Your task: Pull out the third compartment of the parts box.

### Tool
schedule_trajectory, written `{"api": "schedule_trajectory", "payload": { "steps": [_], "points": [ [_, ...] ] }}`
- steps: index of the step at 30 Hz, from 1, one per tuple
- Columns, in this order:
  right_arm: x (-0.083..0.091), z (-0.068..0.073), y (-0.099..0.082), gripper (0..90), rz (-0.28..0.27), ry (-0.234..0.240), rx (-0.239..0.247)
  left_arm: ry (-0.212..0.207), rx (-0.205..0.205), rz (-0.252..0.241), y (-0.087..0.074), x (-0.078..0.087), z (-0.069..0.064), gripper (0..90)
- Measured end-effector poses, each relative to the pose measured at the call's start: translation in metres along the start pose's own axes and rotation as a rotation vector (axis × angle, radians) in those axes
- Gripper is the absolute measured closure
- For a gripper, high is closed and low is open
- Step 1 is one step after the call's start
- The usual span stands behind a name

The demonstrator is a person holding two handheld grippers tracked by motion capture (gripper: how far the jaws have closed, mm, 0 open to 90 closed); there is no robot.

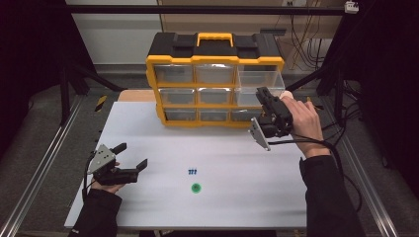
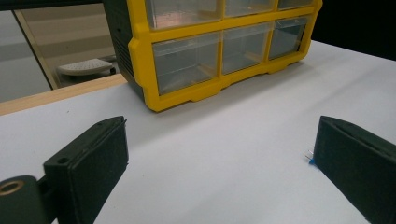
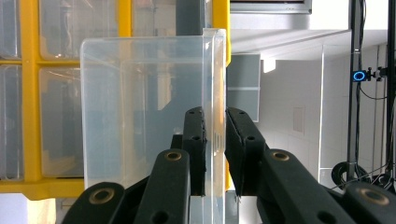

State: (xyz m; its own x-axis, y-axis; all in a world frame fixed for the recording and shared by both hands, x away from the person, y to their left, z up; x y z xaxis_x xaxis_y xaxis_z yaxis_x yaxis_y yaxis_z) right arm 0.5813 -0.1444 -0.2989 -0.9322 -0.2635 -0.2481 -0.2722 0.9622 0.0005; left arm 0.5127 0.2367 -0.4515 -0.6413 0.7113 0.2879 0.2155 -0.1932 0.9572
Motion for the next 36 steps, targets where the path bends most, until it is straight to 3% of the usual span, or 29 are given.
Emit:
{"api": "schedule_trajectory", "payload": {
  "steps": [4,11,14,15,16,21,28,31,36],
  "points": [
    [0.000,0.000,0.000,74.7,0.015,0.006,-0.042,0.000,0.000,0.001,0.000,0.000,0.000,2.4],
    [0.003,-0.002,0.002,56.4,0.027,0.030,-0.183,-0.001,-0.001,0.001,0.000,0.000,0.000,2.4],
    [0.006,-0.005,0.003,48.9,0.035,0.043,-0.326,-0.001,-0.001,0.001,0.000,0.000,0.000,2.4],
    [0.007,-0.007,0.003,44.9,0.042,0.051,-0.436,0.000,0.000,0.001,0.000,0.000,0.000,2.4],
    [0.007,-0.007,0.003,44.9,0.042,0.051,-0.436,0.000,0.000,0.002,0.000,0.000,0.000,2.4],
    [0.013,-0.010,0.004,32.7,0.062,0.080,-0.641,-0.001,0.000,0.002,0.000,0.000,0.000,2.4],
    [0.020,-0.013,0.000,18.3,0.131,0.131,-0.926,-0.002,0.000,0.002,0.000,-0.001,0.000,2.4],
    [0.023,-0.011,-0.002,13.3,0.149,0.165,-1.023,-0.003,0.001,0.001,0.000,0.000,-0.001,2.4],
    [0.027,-0.008,-0.008,6.9,0.189,0.180,-1.136,-0.002,0.001,0.000,0.000,0.000,0.000,2.4]
  ]
}}
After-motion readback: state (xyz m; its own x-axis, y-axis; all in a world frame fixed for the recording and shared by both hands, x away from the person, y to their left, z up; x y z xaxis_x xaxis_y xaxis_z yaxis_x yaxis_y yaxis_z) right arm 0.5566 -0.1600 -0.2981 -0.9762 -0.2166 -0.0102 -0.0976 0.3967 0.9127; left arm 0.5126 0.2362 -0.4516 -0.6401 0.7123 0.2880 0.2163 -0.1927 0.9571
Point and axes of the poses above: each handheld gripper's, and its own axes: x roughly backward along the jaws, y roughly out of its top, z roughly to its left, the point moved 9 cm from there along -x, roughly forward along the jaws, and after that the axes turned 11 degrees about -y, right-handed, at the moved point
